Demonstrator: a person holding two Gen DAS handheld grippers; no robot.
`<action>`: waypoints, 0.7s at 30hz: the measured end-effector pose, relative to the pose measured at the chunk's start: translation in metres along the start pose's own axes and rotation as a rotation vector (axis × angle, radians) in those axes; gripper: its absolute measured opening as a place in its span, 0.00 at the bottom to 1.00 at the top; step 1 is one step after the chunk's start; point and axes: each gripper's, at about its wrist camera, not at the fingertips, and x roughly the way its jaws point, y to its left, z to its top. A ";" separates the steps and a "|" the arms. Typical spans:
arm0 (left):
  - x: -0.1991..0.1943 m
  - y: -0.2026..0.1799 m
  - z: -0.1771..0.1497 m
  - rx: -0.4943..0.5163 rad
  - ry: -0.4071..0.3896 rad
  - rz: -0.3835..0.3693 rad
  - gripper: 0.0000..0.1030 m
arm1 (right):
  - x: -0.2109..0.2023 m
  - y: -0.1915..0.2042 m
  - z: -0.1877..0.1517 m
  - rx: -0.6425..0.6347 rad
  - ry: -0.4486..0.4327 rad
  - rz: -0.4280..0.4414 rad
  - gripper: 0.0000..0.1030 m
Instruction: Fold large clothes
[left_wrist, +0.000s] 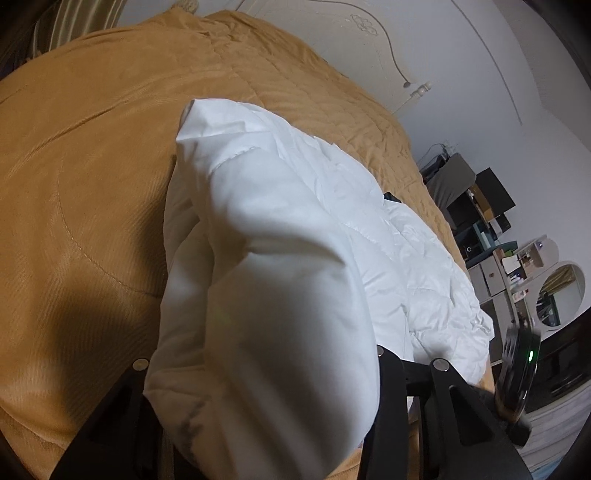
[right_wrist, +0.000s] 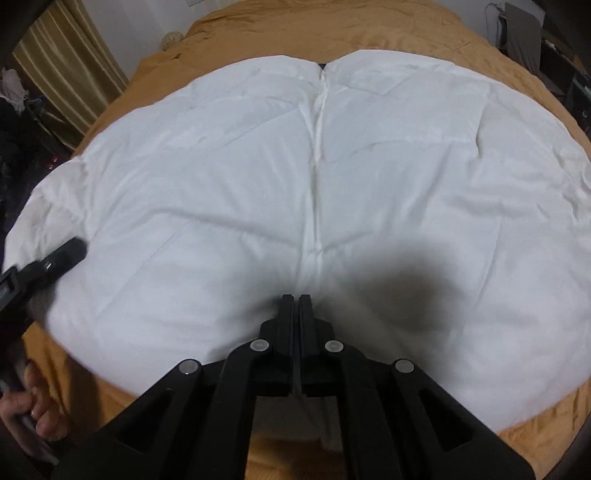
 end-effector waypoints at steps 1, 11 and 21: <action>-0.001 -0.001 0.000 -0.010 0.009 -0.003 0.38 | 0.000 0.002 -0.008 -0.044 0.000 -0.022 0.03; -0.028 -0.146 0.014 0.378 -0.006 0.070 0.32 | 0.039 -0.043 0.001 0.068 0.017 0.149 0.00; 0.029 -0.306 -0.034 0.744 0.017 0.008 0.33 | -0.098 -0.215 -0.025 0.406 -0.296 0.188 0.33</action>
